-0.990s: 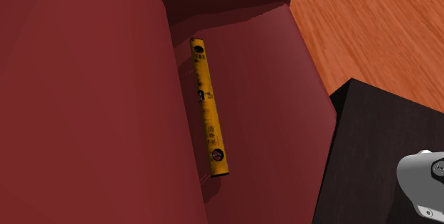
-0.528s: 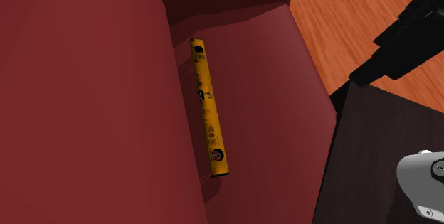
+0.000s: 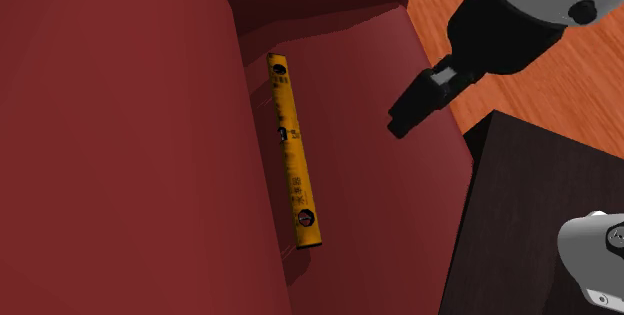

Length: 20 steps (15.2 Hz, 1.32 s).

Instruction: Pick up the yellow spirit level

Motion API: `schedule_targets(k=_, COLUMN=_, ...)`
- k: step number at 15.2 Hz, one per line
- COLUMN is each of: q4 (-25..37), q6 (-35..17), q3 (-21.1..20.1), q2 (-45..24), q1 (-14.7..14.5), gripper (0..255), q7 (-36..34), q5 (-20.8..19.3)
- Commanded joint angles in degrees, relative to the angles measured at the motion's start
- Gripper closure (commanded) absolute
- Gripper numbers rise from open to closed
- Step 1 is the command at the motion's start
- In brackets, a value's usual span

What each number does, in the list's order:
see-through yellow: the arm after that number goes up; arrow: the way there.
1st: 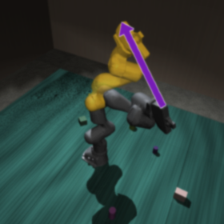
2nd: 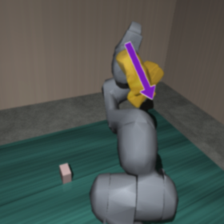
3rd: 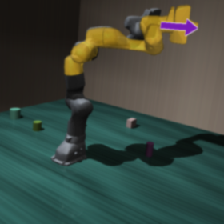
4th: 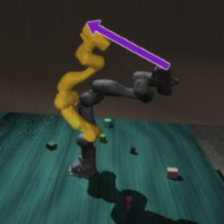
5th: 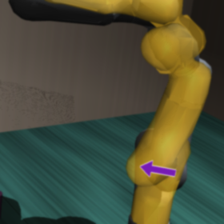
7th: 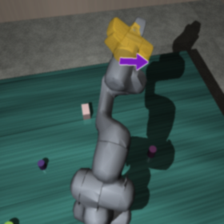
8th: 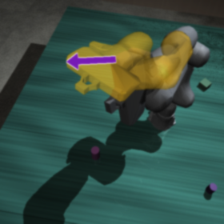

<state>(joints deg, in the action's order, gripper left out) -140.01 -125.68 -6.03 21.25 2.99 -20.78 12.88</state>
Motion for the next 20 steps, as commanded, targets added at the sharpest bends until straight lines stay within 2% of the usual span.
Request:
schedule_targets(k=1, q4=0.7, q6=-4.1, q3=-0.5, q2=-4.4, q1=0.2, gripper=0, q7=-1.6, q5=0.7)
schedule_targets(k=11, q4=9.0, q6=-19.3, q3=-1.5, q2=-26.7, q1=0.3, gripper=0, q7=-8.7, q5=3.3)
schedule_targets(k=20, q4=22.4, q6=-27.2, q3=-0.8, q2=-46.9, q1=-0.2, gripper=0, q7=-14.2, q5=5.7)
